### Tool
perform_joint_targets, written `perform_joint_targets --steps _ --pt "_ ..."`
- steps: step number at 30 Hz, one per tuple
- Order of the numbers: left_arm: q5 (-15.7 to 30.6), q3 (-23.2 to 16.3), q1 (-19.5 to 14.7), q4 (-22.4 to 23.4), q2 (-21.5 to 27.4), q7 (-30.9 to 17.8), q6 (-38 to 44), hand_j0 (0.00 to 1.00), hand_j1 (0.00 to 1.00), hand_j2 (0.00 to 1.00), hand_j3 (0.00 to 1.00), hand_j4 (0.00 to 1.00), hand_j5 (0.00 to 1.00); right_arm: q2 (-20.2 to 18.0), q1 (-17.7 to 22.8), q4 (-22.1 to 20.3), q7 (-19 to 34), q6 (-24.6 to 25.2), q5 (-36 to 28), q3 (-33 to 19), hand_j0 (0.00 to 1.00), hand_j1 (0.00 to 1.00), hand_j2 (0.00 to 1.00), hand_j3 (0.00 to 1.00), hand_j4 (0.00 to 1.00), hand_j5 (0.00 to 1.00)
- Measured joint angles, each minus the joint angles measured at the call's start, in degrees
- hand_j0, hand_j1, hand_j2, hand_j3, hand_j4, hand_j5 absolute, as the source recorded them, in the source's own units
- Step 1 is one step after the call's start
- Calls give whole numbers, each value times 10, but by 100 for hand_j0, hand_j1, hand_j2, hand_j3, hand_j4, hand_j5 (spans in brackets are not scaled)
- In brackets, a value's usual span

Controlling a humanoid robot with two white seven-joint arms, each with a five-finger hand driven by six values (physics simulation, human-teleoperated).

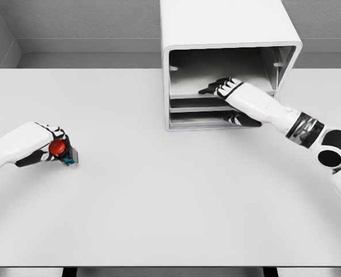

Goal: Slide open multi-storey tabletop storage cabinets and put open load switch and slide close multi-storey tabletop storage cabinets

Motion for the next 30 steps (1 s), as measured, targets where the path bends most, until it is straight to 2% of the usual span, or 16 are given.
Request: perform_joint_targets --steps 14,20,27,30 --pt "19 13 2 -28 -1 0 0 30 30 30 30 30 30 -25 24 -43 -1 0 -3 -6 81 81 81 81 81 81" --pt "29 15 -1 -39 -1 0 0 28 28 28 28 28 28 -35 30 -61 -2 0 -3 -8 74 74 74 74 74 74" --pt "41 15 -6 -53 -7 0 0 27 27 27 27 27 27 -47 36 -78 -2 0 -2 -8 74 74 74 74 74 74" --pt "46 15 -8 -58 -11 0 0 27 27 27 27 27 27 -52 62 -92 -2 0 -3 -22 74 74 74 74 74 74"
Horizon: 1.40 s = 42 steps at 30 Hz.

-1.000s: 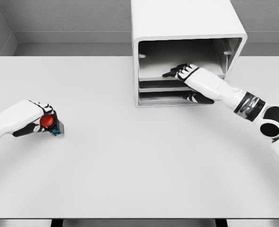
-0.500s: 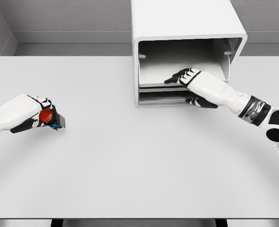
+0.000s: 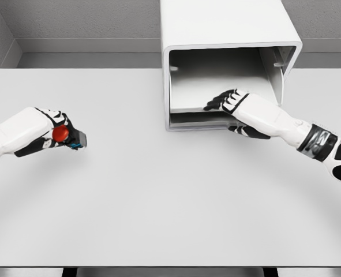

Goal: Slide open multi-storey tabletop storage cabinets and put open load switch and slide close multi-storey tabletop storage cabinets

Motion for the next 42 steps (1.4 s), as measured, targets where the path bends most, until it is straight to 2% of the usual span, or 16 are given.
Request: perform_joint_targets --steps 7,12,19,32,39,42 --pt "5 0 -7 -15 -13 0 0 27 27 27 27 27 27 -8 4 -19 1 0 -2 -16 74 74 74 74 74 74" --pt "6 0 -12 -17 -20 0 1 27 27 27 27 27 27 -18 29 -41 0 0 -8 -25 74 74 74 74 74 74" --pt "5 0 -21 -21 -35 1 0 27 27 27 27 27 27 -32 37 -59 1 0 -10 -36 74 74 74 74 74 74" --pt "11 -2 -34 -21 -54 0 1 28 28 28 28 28 28 -63 60 -101 2 0 -52 -95 72 72 72 72 72 72" --pt "11 -5 -47 -21 -72 0 0 28 28 28 28 28 28 -76 61 -106 2 0 -81 -137 72 72 72 72 72 72" --pt "11 -6 -50 -21 -82 0 0 28 28 28 28 28 28 -81 75 -104 2 -1 -91 -161 69 69 69 69 69 69"
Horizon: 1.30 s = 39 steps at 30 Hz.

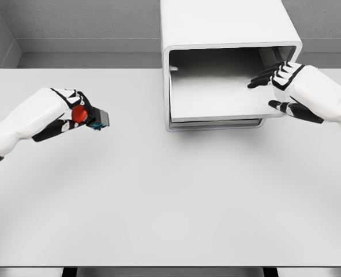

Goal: Slide open multi-storey tabletop storage cabinets and put open load switch and slide close multi-storey tabletop storage cabinets

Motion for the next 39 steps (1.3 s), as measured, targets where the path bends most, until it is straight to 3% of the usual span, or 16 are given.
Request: perform_joint_targets --steps 14,21,30,39 --pt "0 -18 -33 -1 -53 0 0 28 28 28 28 28 28 -16 41 44 1 0 -10 -78 64 64 64 64 64 64" --pt "2 -23 -56 -1 -69 0 0 29 29 29 29 29 29 -31 66 83 1 0 -6 -83 60 60 60 60 60 60" --pt "1 -46 -86 -1 -101 0 0 29 29 29 29 29 29 -47 118 103 2 0 4 -84 59 59 59 59 59 59" --pt "-2 -79 -119 -1 -127 0 0 29 29 29 29 29 29 -44 122 104 2 0 24 -83 60 60 60 60 60 60"
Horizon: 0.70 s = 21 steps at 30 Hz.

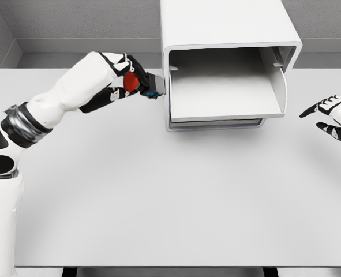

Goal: Slide open multi-storey tabletop storage cabinets and put open load switch and slide close multi-storey tabletop storage cabinets

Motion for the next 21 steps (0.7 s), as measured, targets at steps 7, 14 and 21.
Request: perform_joint_targets --steps 7,14,21 --pt "-26 -24 -18 0 -32 -1 0 29 29 29 29 29 29 3 3 -2 -2 0 6 4 60 60 60 60 60 60" --pt "-52 -44 -31 5 -58 0 0 29 29 29 29 29 29 4 3 -1 -2 0 7 5 60 60 60 60 60 60" --pt "-93 -52 -45 17 -88 0 0 29 29 29 29 29 29 4 3 -2 -2 0 7 6 60 60 60 60 60 60"
